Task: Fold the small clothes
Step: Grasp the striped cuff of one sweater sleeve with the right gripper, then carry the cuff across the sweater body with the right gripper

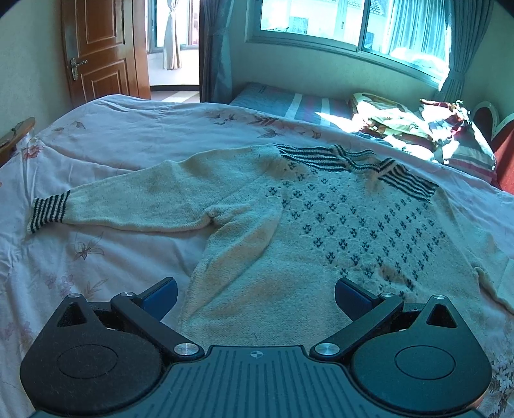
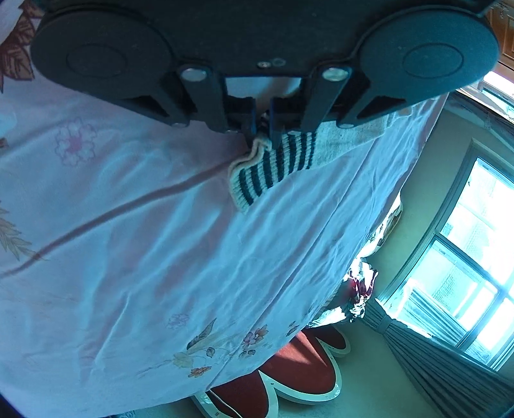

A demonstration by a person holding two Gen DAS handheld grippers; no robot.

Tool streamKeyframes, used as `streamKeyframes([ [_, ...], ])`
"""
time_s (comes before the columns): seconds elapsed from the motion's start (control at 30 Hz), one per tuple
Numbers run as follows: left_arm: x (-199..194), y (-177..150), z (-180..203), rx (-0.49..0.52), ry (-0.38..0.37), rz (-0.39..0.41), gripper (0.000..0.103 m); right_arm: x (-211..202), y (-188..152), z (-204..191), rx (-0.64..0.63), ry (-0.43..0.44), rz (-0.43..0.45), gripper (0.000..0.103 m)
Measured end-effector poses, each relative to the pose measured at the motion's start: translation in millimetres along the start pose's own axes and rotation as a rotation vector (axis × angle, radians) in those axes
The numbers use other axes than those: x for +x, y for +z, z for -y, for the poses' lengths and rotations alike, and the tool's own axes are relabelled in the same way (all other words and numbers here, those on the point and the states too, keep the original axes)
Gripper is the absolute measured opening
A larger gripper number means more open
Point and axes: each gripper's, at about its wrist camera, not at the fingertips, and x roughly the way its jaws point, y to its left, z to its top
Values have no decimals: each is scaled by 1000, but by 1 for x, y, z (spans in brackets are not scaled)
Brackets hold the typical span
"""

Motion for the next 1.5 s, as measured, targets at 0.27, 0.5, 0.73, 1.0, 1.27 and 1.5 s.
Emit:
streamKeyframes([
  [0.27,29,16,-43,-11,32,0,103,-11,-38,-119,-402,161,37,7],
  [0.5,46,33,-85,-24,-28,15,103,-1,-136,-240,-618,345,-73,7],
  [0.73,53,42,-138,-47,-56,22,102,3,-227,-316,-766,475,-200,7],
  [1.0,67,52,-155,-62,-79,16,103,8,-305,-337,-898,494,-302,8],
  [1.27,85,67,-97,-46,-299,-7,86,-26,-285,-313,-905,553,-206,52],
  [1.5,137,60,-15,-85,-519,-196,61,-42,-217,-261,-696,466,-170,51],
])
